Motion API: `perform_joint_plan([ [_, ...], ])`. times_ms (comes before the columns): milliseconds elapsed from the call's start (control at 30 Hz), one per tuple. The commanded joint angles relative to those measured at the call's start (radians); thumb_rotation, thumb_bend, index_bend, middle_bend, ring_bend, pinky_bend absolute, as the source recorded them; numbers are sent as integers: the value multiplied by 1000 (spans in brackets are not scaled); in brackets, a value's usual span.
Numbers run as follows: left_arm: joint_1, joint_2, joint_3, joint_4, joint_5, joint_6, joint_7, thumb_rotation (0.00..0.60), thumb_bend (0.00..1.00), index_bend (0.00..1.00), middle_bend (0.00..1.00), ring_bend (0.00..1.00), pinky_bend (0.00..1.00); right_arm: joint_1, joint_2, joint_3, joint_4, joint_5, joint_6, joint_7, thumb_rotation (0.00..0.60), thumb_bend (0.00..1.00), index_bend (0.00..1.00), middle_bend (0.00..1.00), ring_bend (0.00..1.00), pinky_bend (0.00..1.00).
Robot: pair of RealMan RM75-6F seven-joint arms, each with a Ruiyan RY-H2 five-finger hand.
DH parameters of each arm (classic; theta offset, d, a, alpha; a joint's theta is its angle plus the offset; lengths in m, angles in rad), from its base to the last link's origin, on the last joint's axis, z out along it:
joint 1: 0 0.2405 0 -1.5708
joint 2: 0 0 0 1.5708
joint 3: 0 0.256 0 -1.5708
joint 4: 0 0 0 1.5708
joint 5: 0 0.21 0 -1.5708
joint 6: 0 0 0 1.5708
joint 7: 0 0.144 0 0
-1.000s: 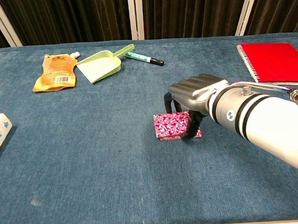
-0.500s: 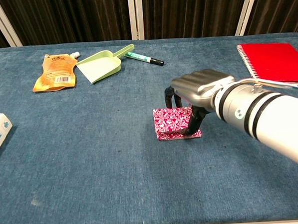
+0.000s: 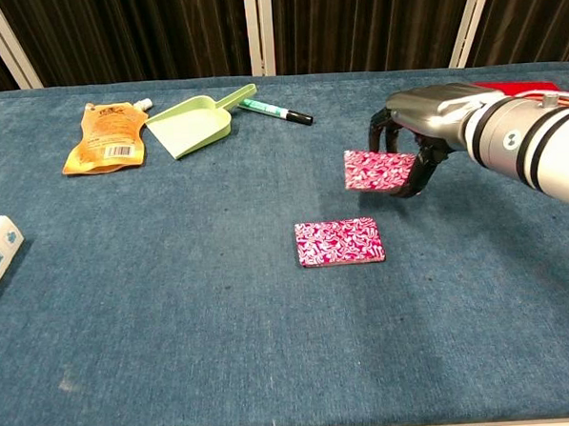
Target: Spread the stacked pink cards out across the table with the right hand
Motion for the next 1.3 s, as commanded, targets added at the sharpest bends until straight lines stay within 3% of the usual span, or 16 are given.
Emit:
perform_joint_plan([
  [33, -2, 3, -1, -8, -2, -3, 9, 600, 80, 137, 114, 33, 0, 20, -8, 10, 85, 7, -71, 36, 600, 520, 556, 537, 848, 1000],
  [333, -2, 15, -3, -26, -11, -4, 26, 600, 80, 137, 114, 32, 0, 69, -51, 11, 216, 17, -155, 44, 600, 521, 476, 525, 828, 1000],
  [533, -3, 11, -3, -23, -12, -4, 27, 600, 80, 137, 114, 29, 0, 75, -36, -7, 191, 43, -148, 12, 600, 520, 336, 389, 805, 1000],
  [867, -4, 9, -3, -22, -4, 3, 29, 600, 80, 137, 114, 28, 0, 93, -16, -22, 169, 107, -158, -17, 600, 462, 160, 289, 764, 1000],
  [1067, -2, 13, -3, -25, -2, 9, 28, 600, 80, 137, 114, 29, 0, 74, 68, -33, 40, 51, -109, -1, 600, 415, 129, 264, 754, 1000],
  [1300, 4, 15, -2, -27, -5, 14, 27, 600, 80, 137, 114, 29, 0, -5, 203, -89, -200, -145, -57, 96, 600, 382, 244, 264, 755, 1000],
])
